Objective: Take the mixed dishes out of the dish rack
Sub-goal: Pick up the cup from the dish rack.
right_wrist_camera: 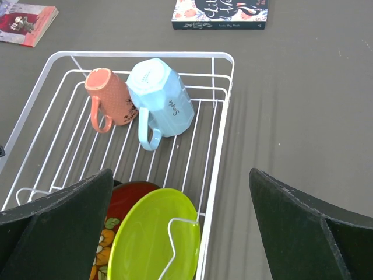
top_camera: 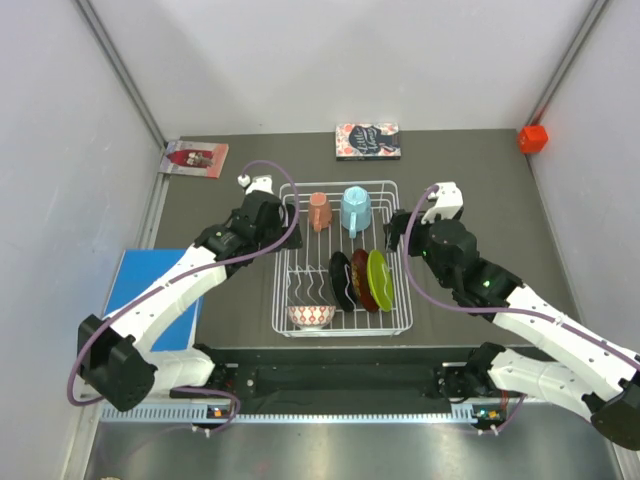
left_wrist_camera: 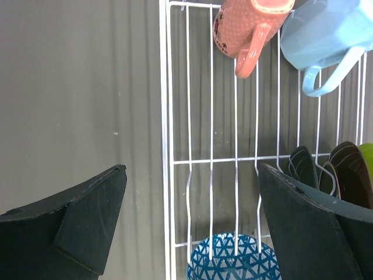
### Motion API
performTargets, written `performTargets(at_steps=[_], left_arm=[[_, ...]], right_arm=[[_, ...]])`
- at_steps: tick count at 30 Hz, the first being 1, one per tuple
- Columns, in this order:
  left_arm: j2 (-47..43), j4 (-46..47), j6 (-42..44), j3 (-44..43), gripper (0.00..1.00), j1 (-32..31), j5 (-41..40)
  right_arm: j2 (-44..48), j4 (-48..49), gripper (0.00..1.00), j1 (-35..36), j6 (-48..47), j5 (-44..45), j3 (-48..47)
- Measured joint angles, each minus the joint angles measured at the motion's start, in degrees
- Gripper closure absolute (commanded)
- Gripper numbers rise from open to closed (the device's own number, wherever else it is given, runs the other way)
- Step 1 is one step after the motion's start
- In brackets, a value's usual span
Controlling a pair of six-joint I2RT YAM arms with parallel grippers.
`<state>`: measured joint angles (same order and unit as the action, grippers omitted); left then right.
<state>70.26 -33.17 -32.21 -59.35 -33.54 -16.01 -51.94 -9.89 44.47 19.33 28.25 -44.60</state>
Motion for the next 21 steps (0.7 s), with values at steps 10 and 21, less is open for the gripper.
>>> performTargets(at_steps=[10, 21], left_arm=[[13.51, -0.83, 5.31, -12.85, 0.07, 0.0, -2.73], [30.71, -4.2, 8.44, -26.25, 0.07, 0.0, -0.04]], right_arm=[[-0.07, -0.15, 0.0, 0.0, 0.24, 0.02, 0.04], [0.61, -2.01, 0.0, 0.0, 0.33, 0.15, 1.11]])
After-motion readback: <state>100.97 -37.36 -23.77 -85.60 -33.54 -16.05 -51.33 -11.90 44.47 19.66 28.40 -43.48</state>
